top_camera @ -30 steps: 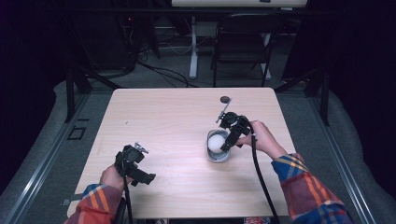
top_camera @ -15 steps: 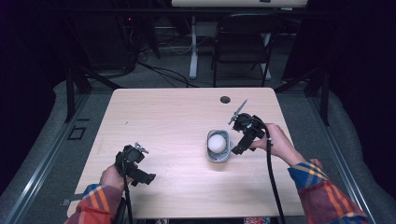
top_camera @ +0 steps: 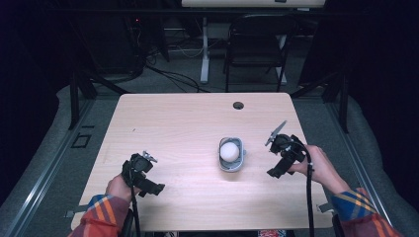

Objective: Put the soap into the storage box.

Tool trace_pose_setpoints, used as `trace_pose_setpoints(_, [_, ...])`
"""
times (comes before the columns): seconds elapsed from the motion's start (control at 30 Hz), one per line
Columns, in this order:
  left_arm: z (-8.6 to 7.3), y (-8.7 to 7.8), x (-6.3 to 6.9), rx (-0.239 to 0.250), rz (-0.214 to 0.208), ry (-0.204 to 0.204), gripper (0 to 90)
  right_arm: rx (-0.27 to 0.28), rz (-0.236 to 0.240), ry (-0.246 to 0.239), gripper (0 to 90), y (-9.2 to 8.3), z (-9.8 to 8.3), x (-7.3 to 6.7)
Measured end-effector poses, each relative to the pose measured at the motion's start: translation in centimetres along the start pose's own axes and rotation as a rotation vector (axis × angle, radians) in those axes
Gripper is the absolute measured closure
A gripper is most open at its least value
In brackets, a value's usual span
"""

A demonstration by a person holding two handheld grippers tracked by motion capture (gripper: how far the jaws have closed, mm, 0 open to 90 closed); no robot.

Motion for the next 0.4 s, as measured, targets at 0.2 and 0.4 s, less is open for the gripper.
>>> trace_pose_setpoints(0.2, [0.0,0.1,0.0,-0.003,-0.005,0.003,0.0,0.043,-0.005,0.053,3.0,1.3,-3.7,0.4])
trace_pose_setpoints(0.4, [0.1,0.1,0.1,-0.005,-0.009,0.010,0.0,-0.006,-0.026,0.016,5.0,3.0,-5.7,-0.1])
Point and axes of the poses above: each handheld gripper's, and its own axes: y roughly forward along the jaws, z roughly out of its top, x roughly to its right, the point moved 7 cm from there along y, roughly forward along the jaws, and after that the axes turned 11 degrees about y, right-handed, at the moved point
